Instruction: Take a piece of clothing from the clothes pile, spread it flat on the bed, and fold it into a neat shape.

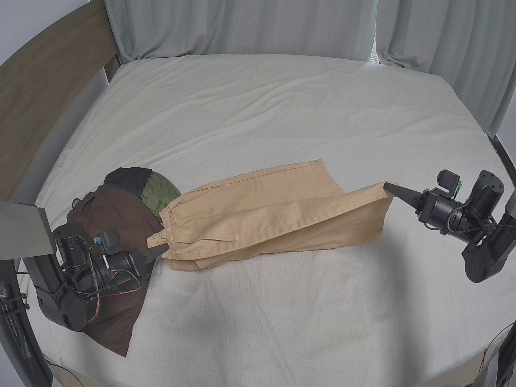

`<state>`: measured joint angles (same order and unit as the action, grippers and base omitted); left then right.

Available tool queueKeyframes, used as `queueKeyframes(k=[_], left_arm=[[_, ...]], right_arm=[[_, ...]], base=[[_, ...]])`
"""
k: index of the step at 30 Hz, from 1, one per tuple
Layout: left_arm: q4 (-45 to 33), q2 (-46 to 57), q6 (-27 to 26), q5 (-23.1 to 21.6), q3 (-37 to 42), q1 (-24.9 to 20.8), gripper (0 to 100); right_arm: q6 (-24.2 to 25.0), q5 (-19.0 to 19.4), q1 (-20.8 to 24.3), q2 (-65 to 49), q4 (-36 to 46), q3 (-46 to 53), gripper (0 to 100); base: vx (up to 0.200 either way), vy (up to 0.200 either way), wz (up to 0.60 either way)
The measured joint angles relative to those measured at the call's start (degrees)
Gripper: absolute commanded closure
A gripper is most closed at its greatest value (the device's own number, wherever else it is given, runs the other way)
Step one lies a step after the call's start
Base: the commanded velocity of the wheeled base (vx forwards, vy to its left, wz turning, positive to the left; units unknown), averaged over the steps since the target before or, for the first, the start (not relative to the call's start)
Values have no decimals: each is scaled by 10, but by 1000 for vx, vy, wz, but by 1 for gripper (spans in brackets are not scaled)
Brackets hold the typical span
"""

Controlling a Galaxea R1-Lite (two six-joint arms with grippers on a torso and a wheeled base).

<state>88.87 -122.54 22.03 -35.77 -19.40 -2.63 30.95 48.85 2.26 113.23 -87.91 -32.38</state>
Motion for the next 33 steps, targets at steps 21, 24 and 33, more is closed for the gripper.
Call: queueKeyframes(k=[21, 24, 33], left_arm=[[0, -5, 48, 46, -33, -3, 100], [0, -9, 51, 52, -40, -4, 100], [0, -26, 65, 74, -59, -7, 100]], right_arm=[[59, -1, 11, 91, 1, -160, 100], [66, -1, 13, 106, 2, -184, 100], [105, -1, 16, 164, 3, -269, 100]], base=[[0, 0, 0], [0, 0, 0], [0, 0, 0]])
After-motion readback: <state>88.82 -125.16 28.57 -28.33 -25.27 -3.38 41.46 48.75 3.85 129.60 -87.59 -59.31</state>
